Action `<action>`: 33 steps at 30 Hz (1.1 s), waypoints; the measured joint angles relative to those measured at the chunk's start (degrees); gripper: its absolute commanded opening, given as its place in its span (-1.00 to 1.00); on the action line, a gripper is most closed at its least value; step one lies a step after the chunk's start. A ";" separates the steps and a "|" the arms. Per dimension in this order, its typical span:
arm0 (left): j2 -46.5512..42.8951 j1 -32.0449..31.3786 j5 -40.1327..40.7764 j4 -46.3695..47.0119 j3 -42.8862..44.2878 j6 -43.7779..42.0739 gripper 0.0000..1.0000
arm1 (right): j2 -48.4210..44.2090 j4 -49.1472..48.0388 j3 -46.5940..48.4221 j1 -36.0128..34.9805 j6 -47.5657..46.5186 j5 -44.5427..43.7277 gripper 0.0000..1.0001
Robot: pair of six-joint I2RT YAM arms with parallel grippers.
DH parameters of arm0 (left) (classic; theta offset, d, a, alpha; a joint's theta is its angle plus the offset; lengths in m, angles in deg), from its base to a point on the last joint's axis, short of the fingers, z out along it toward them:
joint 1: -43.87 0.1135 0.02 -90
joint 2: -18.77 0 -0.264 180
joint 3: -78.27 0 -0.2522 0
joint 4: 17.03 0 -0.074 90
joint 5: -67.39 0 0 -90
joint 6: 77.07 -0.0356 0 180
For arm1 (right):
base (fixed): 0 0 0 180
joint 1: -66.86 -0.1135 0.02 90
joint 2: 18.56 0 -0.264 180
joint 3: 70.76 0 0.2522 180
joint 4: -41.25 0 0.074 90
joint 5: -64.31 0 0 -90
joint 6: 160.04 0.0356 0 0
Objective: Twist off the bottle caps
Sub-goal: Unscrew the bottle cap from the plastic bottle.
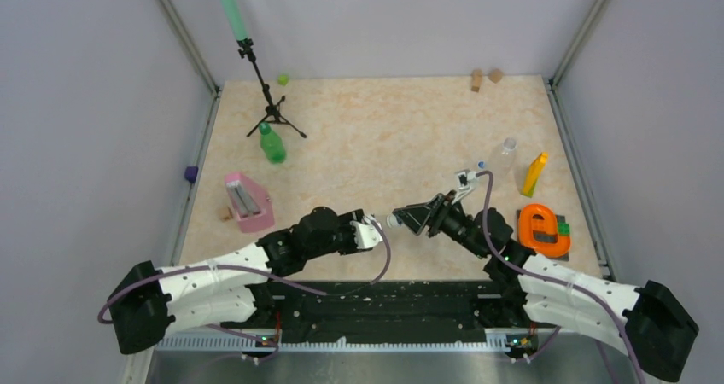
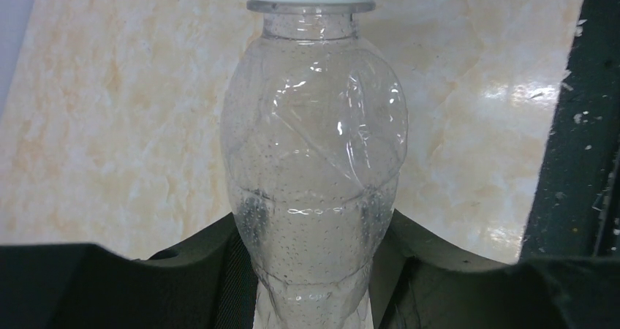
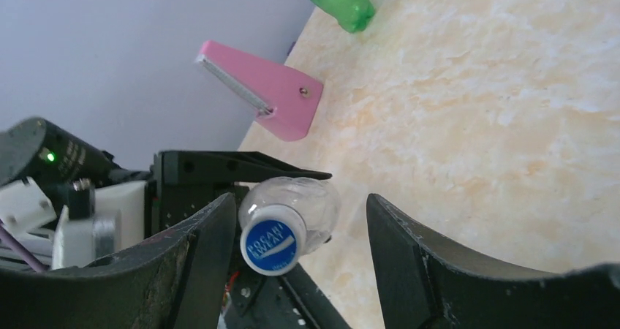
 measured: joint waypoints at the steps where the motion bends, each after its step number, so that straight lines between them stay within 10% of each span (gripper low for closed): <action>1: 0.00 -1.36 1.86 0.44 -0.39 -0.68 -1.00 | 0.35 -0.42 -0.09 0.00 1.62 0.02 0.29; 24: 0.04 -6.25 17.42 4.48 -1.46 -6.27 -1.00 | 6.36 -5.95 -0.07 0.00 12.11 4.20 0.05; 33: 0.04 -6.40 17.53 4.39 -1.49 -6.40 -1.00 | 6.60 -6.78 -0.07 0.00 12.17 4.00 -0.73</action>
